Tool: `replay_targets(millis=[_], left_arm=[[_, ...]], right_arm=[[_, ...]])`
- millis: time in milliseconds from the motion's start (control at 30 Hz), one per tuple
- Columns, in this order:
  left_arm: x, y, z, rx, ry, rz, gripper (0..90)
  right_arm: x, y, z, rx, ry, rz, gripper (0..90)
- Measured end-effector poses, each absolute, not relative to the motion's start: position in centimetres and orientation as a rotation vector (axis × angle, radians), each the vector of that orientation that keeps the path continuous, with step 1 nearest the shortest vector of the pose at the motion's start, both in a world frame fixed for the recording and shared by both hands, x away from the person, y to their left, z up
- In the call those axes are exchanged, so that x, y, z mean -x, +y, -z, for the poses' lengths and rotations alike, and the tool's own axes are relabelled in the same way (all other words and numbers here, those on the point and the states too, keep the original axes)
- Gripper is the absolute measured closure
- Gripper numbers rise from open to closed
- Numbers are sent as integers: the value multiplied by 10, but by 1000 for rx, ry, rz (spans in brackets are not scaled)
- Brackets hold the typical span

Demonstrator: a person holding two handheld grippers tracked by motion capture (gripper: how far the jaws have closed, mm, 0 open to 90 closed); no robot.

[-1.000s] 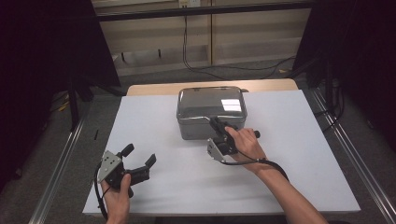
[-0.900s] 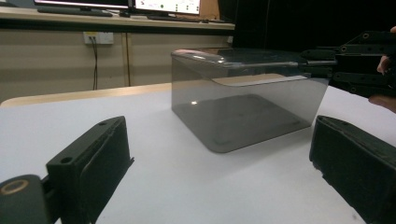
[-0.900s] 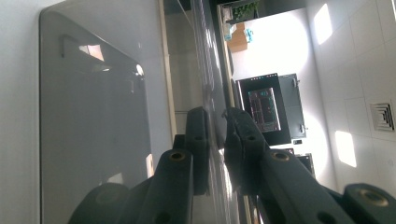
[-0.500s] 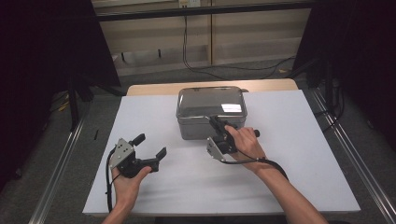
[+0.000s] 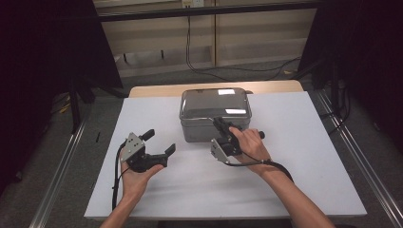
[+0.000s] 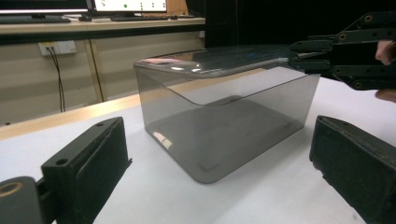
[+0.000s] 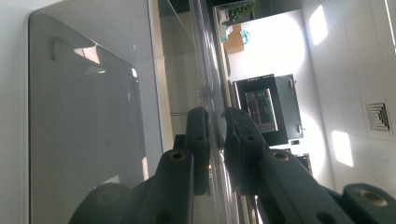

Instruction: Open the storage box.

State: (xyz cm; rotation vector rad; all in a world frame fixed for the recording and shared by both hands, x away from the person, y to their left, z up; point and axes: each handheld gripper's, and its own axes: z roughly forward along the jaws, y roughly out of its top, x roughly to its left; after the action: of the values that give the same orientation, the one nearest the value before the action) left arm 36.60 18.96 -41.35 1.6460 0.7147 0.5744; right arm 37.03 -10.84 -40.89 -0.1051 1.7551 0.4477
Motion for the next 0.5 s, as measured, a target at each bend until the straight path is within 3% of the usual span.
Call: replay_targets(millis=[500], left_arm=[[-400,173,411,-1610,715,-585,83]], right_arm=[[-372,-109,403,97,1746,-460,801]])
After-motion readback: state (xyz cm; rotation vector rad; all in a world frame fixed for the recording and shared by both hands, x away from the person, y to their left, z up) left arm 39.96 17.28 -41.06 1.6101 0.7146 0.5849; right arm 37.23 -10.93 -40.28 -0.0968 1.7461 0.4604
